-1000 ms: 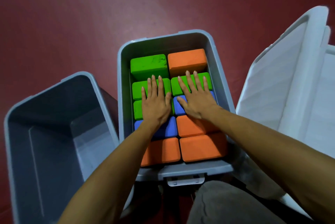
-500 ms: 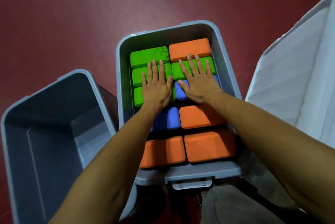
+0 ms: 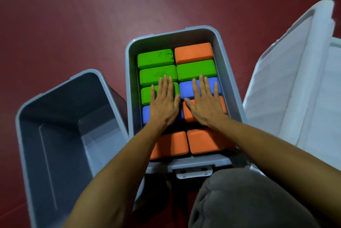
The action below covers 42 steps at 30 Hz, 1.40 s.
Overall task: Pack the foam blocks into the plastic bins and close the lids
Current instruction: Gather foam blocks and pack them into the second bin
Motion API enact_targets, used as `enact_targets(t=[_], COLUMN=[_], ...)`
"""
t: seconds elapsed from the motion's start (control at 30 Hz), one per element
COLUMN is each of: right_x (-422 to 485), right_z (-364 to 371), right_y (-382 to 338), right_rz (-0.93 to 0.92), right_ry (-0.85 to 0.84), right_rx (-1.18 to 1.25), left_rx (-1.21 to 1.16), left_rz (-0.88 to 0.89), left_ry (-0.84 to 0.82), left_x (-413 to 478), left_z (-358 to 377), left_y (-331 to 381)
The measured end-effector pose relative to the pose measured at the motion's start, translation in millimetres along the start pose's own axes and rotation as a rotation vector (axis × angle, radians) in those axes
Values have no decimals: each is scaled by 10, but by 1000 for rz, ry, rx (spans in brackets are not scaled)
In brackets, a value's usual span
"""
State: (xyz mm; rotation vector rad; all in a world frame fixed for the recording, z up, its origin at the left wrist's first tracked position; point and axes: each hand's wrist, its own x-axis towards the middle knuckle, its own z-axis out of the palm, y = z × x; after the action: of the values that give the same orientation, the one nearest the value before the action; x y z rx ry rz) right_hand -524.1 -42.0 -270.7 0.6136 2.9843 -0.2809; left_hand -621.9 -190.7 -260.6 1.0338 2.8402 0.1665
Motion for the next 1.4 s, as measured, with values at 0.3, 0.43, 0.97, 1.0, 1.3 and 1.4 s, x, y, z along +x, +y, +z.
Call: enact_targets(t=[0.3, 0.43, 0.97, 1.0, 1.3, 1.4], right_x=[45, 56, -773, -798, -404, -226], right_z=[110, 117, -138, -104, 50, 50], right_y=[74, 64, -34, -54, -53, -18], right_rz=[-32, -32, -148, -142, -102, -92], right_ry=[52, 53, -21, -3, 104, 155], right_rx=[-60, -57, -12, -44, -47, -11], left_rx=[29, 34, -47, -37, -16, -53], left_rz=[-28, -49, -127, -142, -136, -93], left_ry=[0, -1, -131, -111, 16, 126], left_x=[-14, -22, -940, -969, -613, -445], left_z=[225, 234, 79, 102, 179, 144], left_y=[-13, -11, 344, 351, 337, 312])
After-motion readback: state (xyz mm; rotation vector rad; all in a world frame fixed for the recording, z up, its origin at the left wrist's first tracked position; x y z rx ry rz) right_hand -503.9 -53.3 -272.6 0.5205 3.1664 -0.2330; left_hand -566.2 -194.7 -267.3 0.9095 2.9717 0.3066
